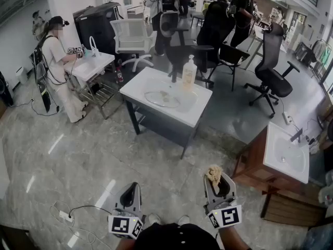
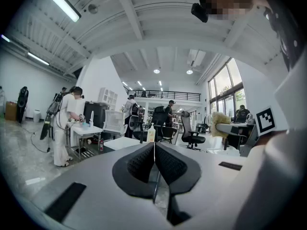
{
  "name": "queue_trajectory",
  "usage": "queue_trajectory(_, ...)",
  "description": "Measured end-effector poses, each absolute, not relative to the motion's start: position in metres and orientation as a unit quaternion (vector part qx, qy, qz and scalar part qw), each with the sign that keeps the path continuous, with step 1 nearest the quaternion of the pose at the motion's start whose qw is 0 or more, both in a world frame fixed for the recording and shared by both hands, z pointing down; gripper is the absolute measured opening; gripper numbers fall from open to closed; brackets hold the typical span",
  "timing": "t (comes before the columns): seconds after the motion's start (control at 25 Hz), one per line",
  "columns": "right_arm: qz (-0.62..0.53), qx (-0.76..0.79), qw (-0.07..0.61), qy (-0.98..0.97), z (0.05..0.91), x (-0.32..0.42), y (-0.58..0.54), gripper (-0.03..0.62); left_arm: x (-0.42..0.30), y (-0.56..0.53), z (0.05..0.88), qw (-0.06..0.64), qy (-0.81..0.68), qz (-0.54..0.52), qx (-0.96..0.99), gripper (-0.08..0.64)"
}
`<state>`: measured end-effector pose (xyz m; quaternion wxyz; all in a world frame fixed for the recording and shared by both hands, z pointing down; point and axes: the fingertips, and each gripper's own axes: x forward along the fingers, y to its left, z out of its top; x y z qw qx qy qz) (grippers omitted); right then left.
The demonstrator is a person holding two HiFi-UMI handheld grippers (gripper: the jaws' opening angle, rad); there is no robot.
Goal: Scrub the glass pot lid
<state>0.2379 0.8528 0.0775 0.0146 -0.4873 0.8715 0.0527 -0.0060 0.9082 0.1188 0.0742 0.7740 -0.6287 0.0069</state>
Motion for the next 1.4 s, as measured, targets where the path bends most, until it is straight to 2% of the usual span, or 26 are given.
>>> queue_trajectory(1.4,0.028,-0.523,0.025,0.852,0.094,0.170,0.865,0.149,-0.069,0.911,0.132,0.078,-0.592,0.006,0.802,0.028)
